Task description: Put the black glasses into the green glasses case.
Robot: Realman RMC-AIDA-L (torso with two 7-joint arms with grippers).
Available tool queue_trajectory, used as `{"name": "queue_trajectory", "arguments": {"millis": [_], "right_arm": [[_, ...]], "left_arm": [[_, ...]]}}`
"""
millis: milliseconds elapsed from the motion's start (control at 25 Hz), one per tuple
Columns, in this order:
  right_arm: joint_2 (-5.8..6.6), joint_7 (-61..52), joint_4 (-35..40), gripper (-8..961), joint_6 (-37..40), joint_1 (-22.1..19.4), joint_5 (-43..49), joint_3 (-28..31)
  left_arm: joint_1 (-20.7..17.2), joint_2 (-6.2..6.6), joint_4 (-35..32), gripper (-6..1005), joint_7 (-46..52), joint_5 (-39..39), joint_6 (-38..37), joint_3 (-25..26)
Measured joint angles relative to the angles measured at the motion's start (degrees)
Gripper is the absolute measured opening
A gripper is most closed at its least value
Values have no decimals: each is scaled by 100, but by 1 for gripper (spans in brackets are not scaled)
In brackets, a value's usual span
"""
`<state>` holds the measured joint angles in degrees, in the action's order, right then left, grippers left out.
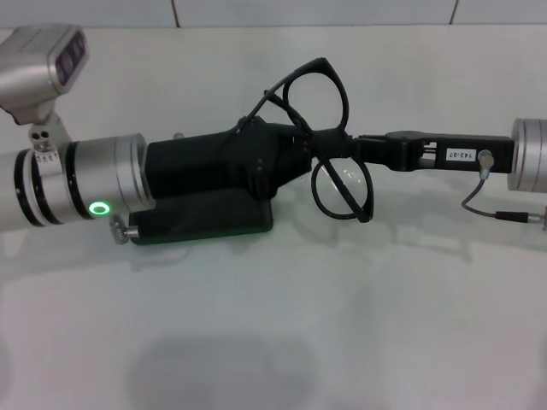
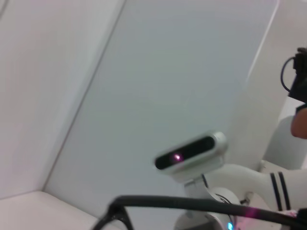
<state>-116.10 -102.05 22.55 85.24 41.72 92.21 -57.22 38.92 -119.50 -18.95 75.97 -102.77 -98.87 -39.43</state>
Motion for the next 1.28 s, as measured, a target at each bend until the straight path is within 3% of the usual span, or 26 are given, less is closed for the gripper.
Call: {"name": "queue_trajectory", "arguments": {"millis": [960, 1280], "right_arm": [[11, 133, 8, 79, 318, -49, -10, 23], [99, 418, 455, 78, -96, -468, -135, 499]], "left_arm": [[45, -12, -93, -1, -67, 135, 202, 6], [-14, 20, -91, -1, -10, 129, 145, -18]]}}
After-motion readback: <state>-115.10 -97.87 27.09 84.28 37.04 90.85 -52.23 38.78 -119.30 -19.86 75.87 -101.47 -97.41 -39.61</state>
